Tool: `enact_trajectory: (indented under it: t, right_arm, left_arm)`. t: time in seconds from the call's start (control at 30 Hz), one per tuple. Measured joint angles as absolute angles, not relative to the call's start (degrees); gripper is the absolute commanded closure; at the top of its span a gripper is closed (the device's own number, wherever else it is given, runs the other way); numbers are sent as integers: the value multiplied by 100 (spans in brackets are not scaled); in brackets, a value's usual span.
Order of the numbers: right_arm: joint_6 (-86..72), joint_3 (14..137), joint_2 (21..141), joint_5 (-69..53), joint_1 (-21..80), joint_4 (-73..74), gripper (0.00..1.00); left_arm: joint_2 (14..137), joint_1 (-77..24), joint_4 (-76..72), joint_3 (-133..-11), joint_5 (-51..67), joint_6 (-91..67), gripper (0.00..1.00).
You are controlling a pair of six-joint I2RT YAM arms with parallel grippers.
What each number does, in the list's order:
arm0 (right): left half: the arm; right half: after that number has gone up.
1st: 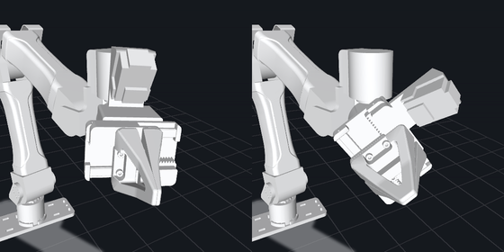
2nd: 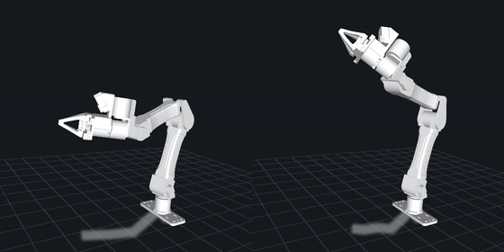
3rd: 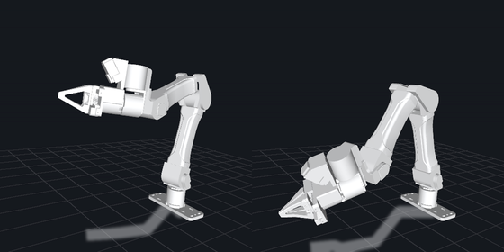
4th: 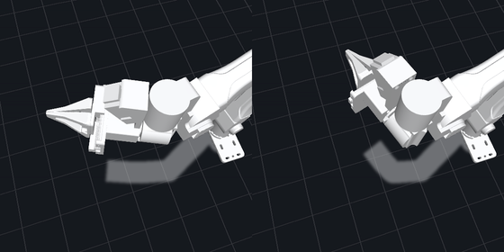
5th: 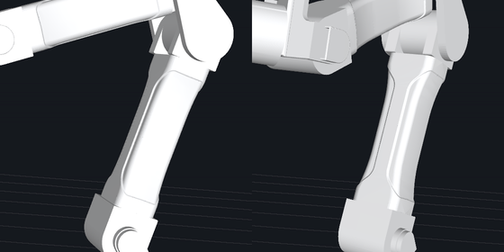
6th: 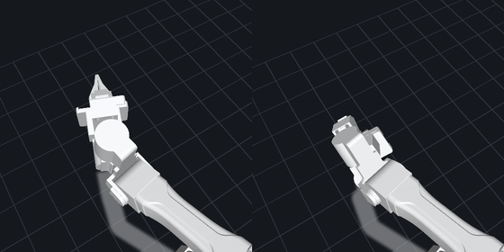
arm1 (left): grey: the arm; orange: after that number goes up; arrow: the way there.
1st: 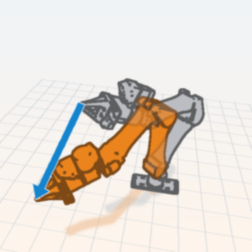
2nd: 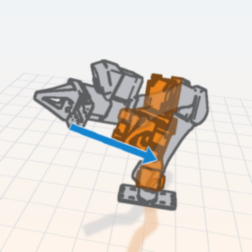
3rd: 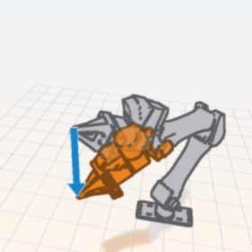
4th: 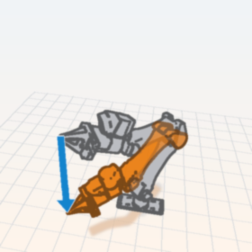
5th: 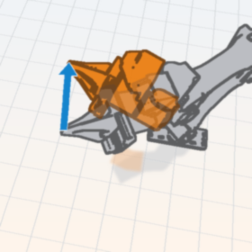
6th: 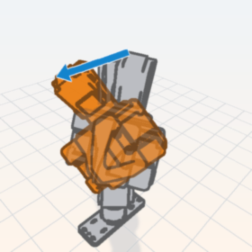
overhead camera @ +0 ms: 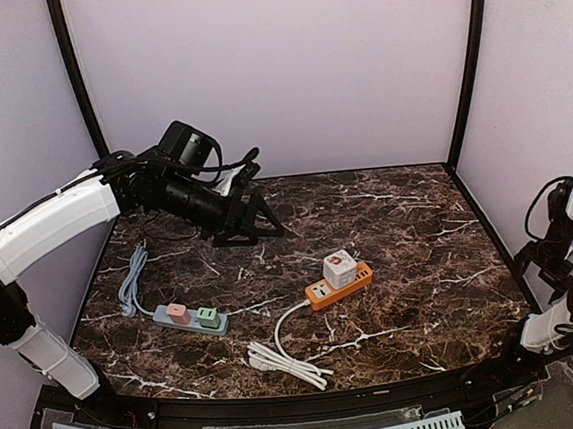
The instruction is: Insert the plug
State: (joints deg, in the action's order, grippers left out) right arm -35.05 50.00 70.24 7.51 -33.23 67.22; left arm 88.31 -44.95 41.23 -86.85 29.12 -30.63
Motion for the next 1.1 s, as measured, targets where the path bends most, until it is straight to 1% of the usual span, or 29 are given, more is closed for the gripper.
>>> enact_trajectory:
  t: [0.1,0.23,0.37,0.53,0.67,0.8,0.97,1.1]
  right_arm:
    - [-3601,4960,7006,899,-3555,6692,3]
    - [-3837,4770,6842,1037,-3876,6563,11]
    - [-4058,4442,6541,1063,-4010,6536,23]
    - [-4298,4364,6386,1007,-4018,6525,29]
    - [-4224,4364,6292,871,-4023,6508,30]
    - [-4241,4464,5861,698,-4029,6584,34]
    - [-4392,4661,5439,318,-4040,6770,27]
    - [-4237,4860,5439,362,-4040,6919,24]
  left_arm:
    - [8930,-4495,4130,-8777,2980,-3020,19]
    - [8993,-4495,4134,-8781,3046,-2998,20]
    - [9011,-4495,4136,-8781,3072,-2971,21]
    - [9011,-4495,4134,-8781,3092,-2954,21]
    - [9011,-4495,4132,-8779,3096,-2954,23]
    - [9011,-4495,4123,-8761,3105,-2954,24]
    - [9011,-4495,4082,-8707,3109,-2954,25]
    - [9011,-4495,4042,-8683,3111,-2954,26]
